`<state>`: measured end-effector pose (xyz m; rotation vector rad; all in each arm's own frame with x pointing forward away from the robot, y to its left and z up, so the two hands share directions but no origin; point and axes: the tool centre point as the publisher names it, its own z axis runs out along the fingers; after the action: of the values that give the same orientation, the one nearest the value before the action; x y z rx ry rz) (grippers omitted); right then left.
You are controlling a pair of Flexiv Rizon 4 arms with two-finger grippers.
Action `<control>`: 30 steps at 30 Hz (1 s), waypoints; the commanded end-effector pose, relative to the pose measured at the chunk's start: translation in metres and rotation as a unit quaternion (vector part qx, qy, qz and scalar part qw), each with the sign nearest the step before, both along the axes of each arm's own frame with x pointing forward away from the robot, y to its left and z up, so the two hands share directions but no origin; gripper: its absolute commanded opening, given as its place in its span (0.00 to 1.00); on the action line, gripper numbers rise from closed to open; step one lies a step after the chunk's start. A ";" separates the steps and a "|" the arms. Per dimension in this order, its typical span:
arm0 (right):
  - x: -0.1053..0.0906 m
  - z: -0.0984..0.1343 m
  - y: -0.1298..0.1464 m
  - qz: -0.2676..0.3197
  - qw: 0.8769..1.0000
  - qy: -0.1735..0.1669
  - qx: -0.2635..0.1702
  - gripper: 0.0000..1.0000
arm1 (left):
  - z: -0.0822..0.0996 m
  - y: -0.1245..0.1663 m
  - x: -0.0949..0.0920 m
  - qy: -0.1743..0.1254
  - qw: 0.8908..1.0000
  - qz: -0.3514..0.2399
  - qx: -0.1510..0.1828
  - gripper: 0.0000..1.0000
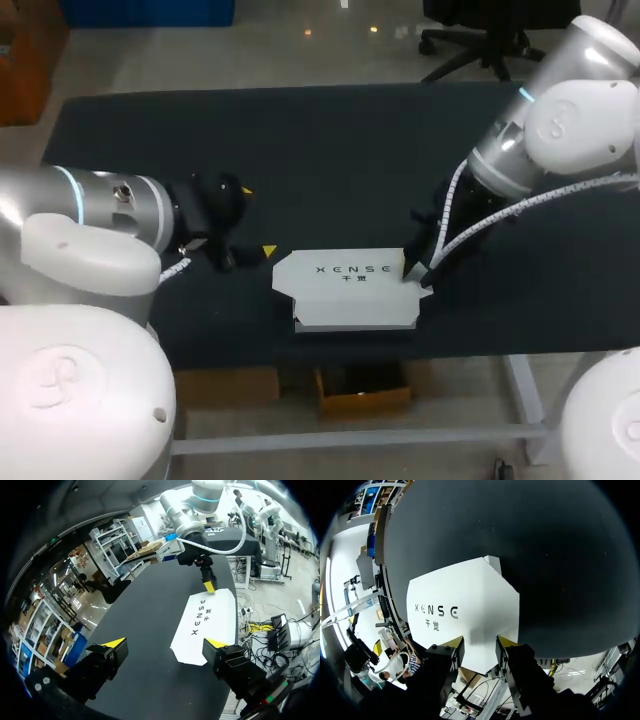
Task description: Assemble the packaging by folding the flat box into shape, placing the metal phone stand inside, and closing the box properly
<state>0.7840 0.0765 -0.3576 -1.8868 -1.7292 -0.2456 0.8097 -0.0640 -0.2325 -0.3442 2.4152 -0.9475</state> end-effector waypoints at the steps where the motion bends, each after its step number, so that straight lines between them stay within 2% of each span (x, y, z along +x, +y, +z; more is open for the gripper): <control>1: -0.001 -0.002 0.000 -0.001 1.000 -0.004 0.002 0.38 | 0.006 -0.001 -0.002 0.050 0.995 0.031 0.085 1.00; 4: -0.001 -0.003 -0.001 -0.002 1.000 -0.005 0.003 0.39 | 0.005 -0.005 0.003 0.131 0.988 0.064 0.053 1.00; 6: -0.002 -0.003 -0.001 -0.003 1.000 -0.005 0.003 0.39 | 0.005 -0.009 0.005 0.186 0.976 0.106 0.038 1.00; 7: -0.002 -0.003 -0.001 -0.003 1.000 -0.006 0.003 0.39 | 0.005 -0.012 0.006 0.218 0.966 0.137 0.038 1.00; 9: -0.002 -0.003 -0.001 -0.003 1.000 -0.007 0.002 0.39 | 0.000 -0.018 0.004 0.247 0.954 0.165 0.028 1.00; 10: -0.002 -0.003 -0.001 -0.003 1.000 -0.008 0.002 0.39 | -0.003 -0.022 0.004 0.271 0.943 0.192 0.024 1.00; 11: -0.002 -0.003 -0.001 -0.003 1.000 -0.009 0.002 0.39 | -0.006 -0.023 0.003 0.284 0.941 0.183 0.025 1.00; 13: -0.002 -0.004 0.000 -0.003 1.000 -0.010 0.004 0.39 | -0.012 -0.028 0.005 0.325 0.917 0.231 0.027 1.00; 14: -0.001 -0.004 0.000 -0.004 1.000 -0.010 0.004 0.38 | -0.015 -0.030 0.005 0.336 0.912 0.231 0.033 1.00; 15: -0.001 -0.005 0.001 -0.004 1.000 -0.010 0.004 0.38 | -0.017 -0.033 0.007 0.362 0.894 0.264 0.034 1.00; 18: -0.001 -0.006 0.000 -0.004 1.000 -0.009 0.005 0.38 | -0.024 -0.039 0.006 0.385 0.874 0.292 0.042 1.00; 20: -0.001 -0.006 0.000 -0.005 1.000 -0.009 0.005 0.38 | -0.027 -0.041 0.006 0.359 0.857 0.366 0.055 1.00; 30: -0.001 -0.006 -0.003 -0.004 1.000 -0.012 0.001 0.39 | -0.027 -0.041 0.006 0.359 0.857 0.366 0.055 1.00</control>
<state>0.7839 0.0739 -0.3632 -1.8953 -1.7362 -0.2732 0.8214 -0.0932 -0.2649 -1.4595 2.4167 -0.9667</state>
